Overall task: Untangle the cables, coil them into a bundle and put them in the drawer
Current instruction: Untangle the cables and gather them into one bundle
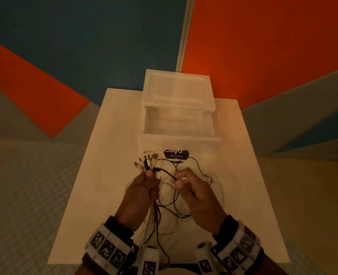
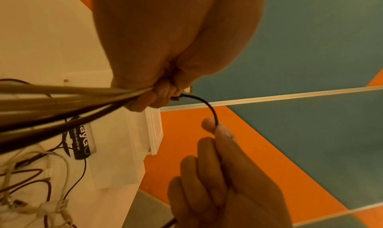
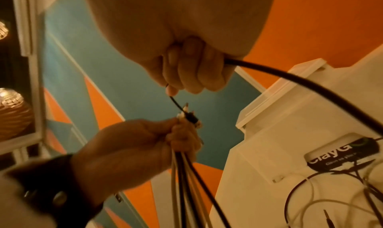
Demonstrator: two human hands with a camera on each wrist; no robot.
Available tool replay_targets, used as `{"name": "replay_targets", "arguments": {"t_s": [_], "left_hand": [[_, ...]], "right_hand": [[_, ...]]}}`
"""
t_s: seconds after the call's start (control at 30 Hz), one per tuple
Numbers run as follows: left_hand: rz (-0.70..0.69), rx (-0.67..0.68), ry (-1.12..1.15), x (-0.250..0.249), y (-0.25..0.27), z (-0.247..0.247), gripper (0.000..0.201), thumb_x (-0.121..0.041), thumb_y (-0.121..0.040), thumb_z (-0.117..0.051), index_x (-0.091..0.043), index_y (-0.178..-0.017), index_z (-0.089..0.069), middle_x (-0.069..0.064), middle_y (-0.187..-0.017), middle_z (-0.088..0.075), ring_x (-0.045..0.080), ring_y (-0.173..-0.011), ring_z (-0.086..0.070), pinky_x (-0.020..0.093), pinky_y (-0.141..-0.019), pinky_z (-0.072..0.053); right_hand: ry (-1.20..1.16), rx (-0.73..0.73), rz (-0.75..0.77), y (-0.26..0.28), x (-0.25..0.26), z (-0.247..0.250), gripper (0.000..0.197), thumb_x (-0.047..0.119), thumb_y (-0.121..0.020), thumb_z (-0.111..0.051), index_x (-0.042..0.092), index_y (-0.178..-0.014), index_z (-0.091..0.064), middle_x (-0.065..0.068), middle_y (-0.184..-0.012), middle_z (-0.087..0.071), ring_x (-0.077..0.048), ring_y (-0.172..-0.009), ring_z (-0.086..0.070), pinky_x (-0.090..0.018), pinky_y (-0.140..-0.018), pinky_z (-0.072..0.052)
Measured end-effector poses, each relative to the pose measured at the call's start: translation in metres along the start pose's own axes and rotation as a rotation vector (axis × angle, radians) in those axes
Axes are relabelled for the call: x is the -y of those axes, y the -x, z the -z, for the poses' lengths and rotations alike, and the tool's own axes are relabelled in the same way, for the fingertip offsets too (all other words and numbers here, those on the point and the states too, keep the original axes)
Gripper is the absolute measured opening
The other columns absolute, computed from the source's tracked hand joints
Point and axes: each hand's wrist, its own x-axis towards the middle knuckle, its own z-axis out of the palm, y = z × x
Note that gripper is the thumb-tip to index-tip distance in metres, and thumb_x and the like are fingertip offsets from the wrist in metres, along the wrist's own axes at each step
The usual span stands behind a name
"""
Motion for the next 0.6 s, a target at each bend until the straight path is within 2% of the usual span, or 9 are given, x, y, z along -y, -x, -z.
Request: {"name": "replay_targets", "arguments": {"t_s": [0.1,0.23,0.3,0.37,0.43,0.47,0.53,0.6], "left_hand": [[0.008,-0.039,0.055,-0.001,0.001,-0.003,0.025,-0.019,-0.102,-0.038,-0.004,-0.092,-0.056,-0.001,-0.065,-0.045,0.012,-0.057,-0.033,0.029,-0.057,-0.027],[0.045,-0.039,0.151,-0.007,0.001,-0.004,0.041,-0.034,-0.101,-0.034,0.001,-0.102,-0.057,0.002,-0.068,-0.041,0.012,-0.057,-0.033,0.028,-0.057,-0.027],[0.075,-0.026,0.196,-0.008,-0.001,-0.004,0.054,-0.047,-0.098,-0.035,0.001,-0.107,-0.057,0.003,-0.068,-0.044,0.012,-0.057,-0.034,0.028,-0.058,-0.028],[0.066,0.011,0.223,-0.009,-0.001,-0.006,0.060,-0.052,-0.097,-0.034,0.000,-0.115,-0.058,0.009,-0.078,-0.057,0.018,-0.067,-0.041,0.030,-0.063,-0.033],[0.040,0.035,0.199,-0.009,0.001,-0.010,0.052,-0.045,-0.100,-0.031,-0.007,-0.116,-0.063,0.016,-0.102,-0.064,0.025,-0.085,-0.051,0.034,-0.077,-0.043],[0.038,0.033,0.174,-0.008,0.002,-0.011,0.048,-0.041,-0.101,-0.031,-0.009,-0.114,-0.064,0.017,-0.107,-0.064,0.026,-0.092,-0.055,0.035,-0.083,-0.045],[0.038,0.032,0.132,-0.006,0.003,-0.011,0.047,-0.037,-0.098,-0.035,-0.004,-0.114,-0.064,0.017,-0.110,-0.063,0.028,-0.098,-0.055,0.035,-0.084,-0.046],[0.019,0.034,0.119,-0.003,0.003,-0.010,0.050,-0.038,-0.094,-0.039,0.001,-0.116,-0.063,0.022,-0.109,-0.060,0.030,-0.093,-0.050,0.036,-0.079,-0.041]], "right_hand": [[0.086,-0.080,0.058,0.002,0.000,-0.014,0.014,0.026,-0.102,-0.042,0.020,-0.098,-0.053,0.008,-0.051,-0.035,-0.006,-0.043,-0.028,-0.020,-0.045,-0.021],[0.078,-0.241,0.138,0.003,0.004,-0.015,0.015,0.030,-0.100,-0.039,0.024,-0.099,-0.053,0.004,-0.054,-0.038,-0.005,-0.044,-0.031,-0.025,-0.044,-0.025],[0.165,-0.229,0.182,0.002,0.005,-0.018,0.011,0.028,-0.100,-0.041,0.026,-0.100,-0.052,0.002,-0.053,-0.038,-0.006,-0.042,-0.032,-0.022,-0.044,-0.025],[0.321,-0.168,0.193,0.000,0.003,-0.026,0.011,0.026,-0.101,-0.040,0.028,-0.101,-0.051,0.009,-0.050,-0.036,-0.009,-0.040,-0.037,-0.018,-0.043,-0.024],[0.463,-0.118,0.172,-0.001,-0.001,-0.034,0.013,0.030,-0.102,-0.038,0.030,-0.105,-0.050,0.014,-0.051,-0.038,-0.009,-0.041,-0.040,-0.017,-0.046,-0.025],[0.504,-0.108,0.162,-0.001,-0.004,-0.037,0.015,0.031,-0.101,-0.037,0.031,-0.108,-0.050,0.015,-0.052,-0.040,-0.009,-0.041,-0.040,-0.017,-0.046,-0.026],[0.537,-0.091,0.146,0.001,-0.005,-0.039,0.016,0.031,-0.101,-0.036,0.033,-0.112,-0.047,0.013,-0.052,-0.043,-0.010,-0.041,-0.040,-0.019,-0.045,-0.027],[0.568,-0.082,0.148,0.002,-0.004,-0.036,0.015,0.030,-0.100,-0.037,0.033,-0.110,-0.047,0.012,-0.052,-0.042,-0.010,-0.041,-0.039,-0.018,-0.045,-0.026]]}}
